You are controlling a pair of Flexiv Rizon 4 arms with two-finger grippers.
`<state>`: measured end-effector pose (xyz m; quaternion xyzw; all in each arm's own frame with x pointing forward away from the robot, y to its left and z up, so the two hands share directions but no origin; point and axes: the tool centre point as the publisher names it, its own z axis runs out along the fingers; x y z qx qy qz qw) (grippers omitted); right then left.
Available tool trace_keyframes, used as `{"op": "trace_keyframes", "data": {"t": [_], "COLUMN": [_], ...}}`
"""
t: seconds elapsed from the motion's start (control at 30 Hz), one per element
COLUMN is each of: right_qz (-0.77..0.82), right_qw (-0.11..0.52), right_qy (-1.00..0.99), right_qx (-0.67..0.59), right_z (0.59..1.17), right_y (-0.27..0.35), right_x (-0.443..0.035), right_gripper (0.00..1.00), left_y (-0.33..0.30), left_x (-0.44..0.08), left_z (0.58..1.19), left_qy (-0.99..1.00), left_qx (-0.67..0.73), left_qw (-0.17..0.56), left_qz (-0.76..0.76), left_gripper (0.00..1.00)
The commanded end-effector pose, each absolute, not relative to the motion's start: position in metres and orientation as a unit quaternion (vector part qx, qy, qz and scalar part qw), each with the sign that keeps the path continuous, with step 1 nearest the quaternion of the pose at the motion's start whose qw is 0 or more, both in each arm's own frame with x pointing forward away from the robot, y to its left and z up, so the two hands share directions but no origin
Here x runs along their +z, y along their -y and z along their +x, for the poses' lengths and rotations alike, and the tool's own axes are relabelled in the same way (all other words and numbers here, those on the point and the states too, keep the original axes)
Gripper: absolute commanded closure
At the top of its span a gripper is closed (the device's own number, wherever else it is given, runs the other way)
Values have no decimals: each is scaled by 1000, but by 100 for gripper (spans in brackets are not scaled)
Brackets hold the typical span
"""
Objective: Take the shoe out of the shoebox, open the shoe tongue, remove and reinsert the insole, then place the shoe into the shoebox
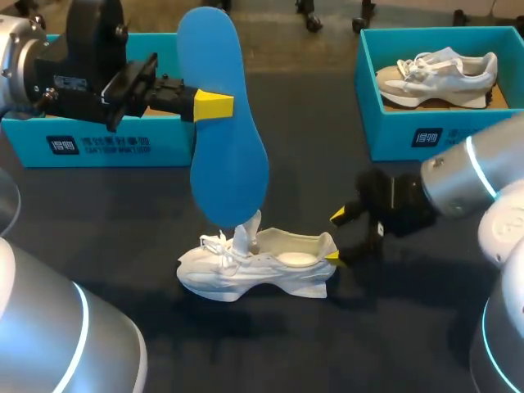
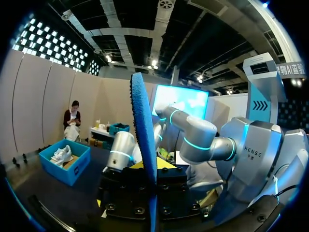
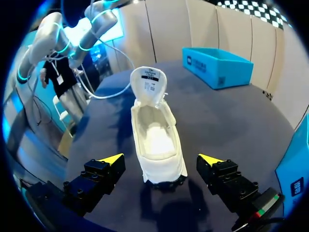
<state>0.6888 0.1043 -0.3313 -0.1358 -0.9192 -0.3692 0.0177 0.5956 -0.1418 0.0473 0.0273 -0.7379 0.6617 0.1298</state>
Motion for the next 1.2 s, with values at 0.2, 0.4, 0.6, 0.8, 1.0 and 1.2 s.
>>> {"op": "trace_keyframes", "data": {"t": [0.2, 0.4, 0.6, 0.8, 1.0, 1.2], "right_qz": [-130, -94, -85, -101, -102, -97], "right_qw": [46, 50, 52, 52, 30, 11], "right_qy": [979, 990, 995, 988, 988, 991], "right_qx": [-148, -96, 21, 100, 113, 91], "right_z": [690, 691, 686, 681, 675, 669], "right_y": [-110, -118, -137, -141, -133, -128], "right_x": [-331, -326, -314, -322, -333, -332], "right_gripper": [0, 0, 0, 0, 0, 0], "left_y": [144, 144, 144, 144, 144, 144], "left_x": [48, 48, 48, 48, 48, 48], "left_z": [599, 599, 599, 599, 599, 599], "left_qy": [739, 739, 739, 739, 739, 739], "left_qx": [661, 661, 661, 661, 661, 661], "left_qw": [132, 132, 132, 132, 132, 132], "left_qz": [25, 25, 25, 25, 25, 25], "left_gripper": [100, 100, 100, 100, 100, 100]}}
